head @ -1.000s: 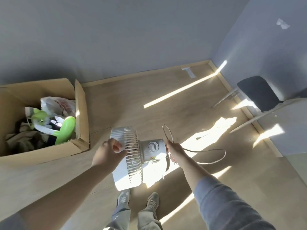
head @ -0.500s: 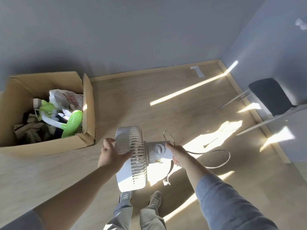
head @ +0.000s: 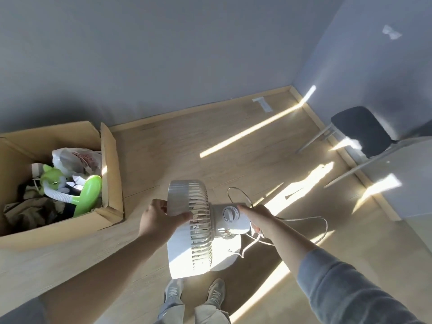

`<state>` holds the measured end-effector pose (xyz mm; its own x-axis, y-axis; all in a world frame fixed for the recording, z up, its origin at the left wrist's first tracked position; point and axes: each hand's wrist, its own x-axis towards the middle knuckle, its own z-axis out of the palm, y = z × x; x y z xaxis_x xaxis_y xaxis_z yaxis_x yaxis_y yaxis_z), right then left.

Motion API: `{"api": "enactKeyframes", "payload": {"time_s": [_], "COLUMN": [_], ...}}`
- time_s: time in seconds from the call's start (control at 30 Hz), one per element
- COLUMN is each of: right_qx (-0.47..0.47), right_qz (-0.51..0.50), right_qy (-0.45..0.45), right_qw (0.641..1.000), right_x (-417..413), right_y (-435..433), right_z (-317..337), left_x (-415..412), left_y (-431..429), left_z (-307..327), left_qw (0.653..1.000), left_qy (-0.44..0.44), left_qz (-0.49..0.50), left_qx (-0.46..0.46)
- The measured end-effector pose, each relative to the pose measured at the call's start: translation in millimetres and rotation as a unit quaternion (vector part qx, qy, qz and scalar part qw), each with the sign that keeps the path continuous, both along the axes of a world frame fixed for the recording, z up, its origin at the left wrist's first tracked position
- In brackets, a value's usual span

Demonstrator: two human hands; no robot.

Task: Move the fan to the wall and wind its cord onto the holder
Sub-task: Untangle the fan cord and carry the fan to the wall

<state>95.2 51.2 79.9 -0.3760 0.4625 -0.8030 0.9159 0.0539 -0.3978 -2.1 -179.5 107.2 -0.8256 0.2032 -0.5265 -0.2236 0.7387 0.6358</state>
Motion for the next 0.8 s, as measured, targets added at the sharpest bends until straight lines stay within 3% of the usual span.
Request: {"api": "enactKeyframes", "payload": {"time_s": [0.5,0.8], "right_qx": [0.018,0.041], "right_qz": [-0.151,-0.212], "right_qy": [0.102,0.115], "right_qw": [0.983,0.969], "right_x": [13.7,-42.1], "right_y": [168.3,252.5], "right_z": [107.1,131.6], "left_x": [-22.2,-101.8], "left_y": [189.1,289.1], "left_z": [135.3,143.4], "left_qw": [0.992,0.984], "left_qy": [0.066,0.053], "left_qz": [-0.069,-0.121], "left_qx": [0.083,0.119]}}
